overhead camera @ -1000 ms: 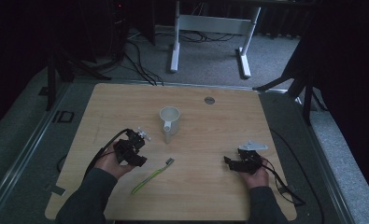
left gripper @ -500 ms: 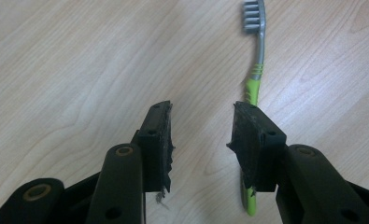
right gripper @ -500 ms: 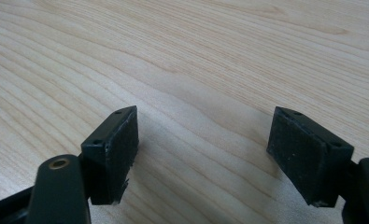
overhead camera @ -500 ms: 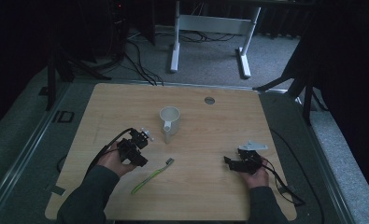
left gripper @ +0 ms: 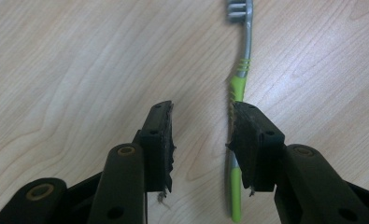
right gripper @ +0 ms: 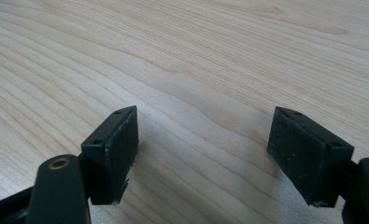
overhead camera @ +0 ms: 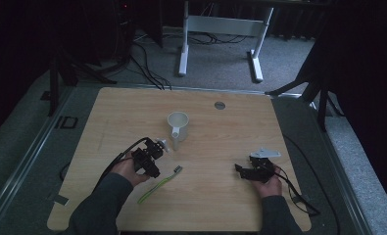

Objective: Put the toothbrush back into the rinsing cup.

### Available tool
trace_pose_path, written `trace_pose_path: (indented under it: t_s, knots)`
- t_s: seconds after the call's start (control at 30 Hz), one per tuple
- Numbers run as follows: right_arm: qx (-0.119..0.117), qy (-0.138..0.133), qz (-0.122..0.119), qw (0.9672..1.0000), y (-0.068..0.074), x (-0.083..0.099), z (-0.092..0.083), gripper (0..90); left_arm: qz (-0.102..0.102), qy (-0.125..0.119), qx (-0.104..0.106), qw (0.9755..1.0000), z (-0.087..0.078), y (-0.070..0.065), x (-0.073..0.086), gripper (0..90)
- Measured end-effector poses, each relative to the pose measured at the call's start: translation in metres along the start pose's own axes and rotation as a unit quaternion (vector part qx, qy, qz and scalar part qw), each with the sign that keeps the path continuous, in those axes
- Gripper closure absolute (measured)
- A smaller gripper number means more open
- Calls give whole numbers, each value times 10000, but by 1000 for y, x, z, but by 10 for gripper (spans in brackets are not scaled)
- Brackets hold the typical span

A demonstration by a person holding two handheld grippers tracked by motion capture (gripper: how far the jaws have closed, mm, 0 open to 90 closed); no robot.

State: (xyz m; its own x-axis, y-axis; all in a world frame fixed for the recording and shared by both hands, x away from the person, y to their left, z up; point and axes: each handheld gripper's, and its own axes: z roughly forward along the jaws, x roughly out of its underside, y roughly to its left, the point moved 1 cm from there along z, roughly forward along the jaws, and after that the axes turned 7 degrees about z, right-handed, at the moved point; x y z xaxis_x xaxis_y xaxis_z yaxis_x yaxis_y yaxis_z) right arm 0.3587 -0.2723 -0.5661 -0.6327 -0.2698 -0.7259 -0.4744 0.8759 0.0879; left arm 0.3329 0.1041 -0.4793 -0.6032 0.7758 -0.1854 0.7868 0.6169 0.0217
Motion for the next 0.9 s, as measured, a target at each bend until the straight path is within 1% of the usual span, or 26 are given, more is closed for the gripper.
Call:
trace_pose_path:
  t_s: [0.1,0.33,0.5,0.57,0.9]
  knots:
    - [-2,0,-7,10000,0,0,0,243,-24,16,71,10000,3,-2,-2,590]
    - [-4,-1,-11,10000,0,0,0,243,96,114,180,9997,13,-10,-9,597]
    - [-4,1,-7,10000,0,0,0,243,134,184,191,9996,20,-14,-12,624]
    - [-6,1,-13,10000,0,0,0,243,141,226,164,9995,23,-16,-14,630]
    - [-8,-1,-18,10000,0,0,0,242,147,357,247,9990,34,-21,-18,639]
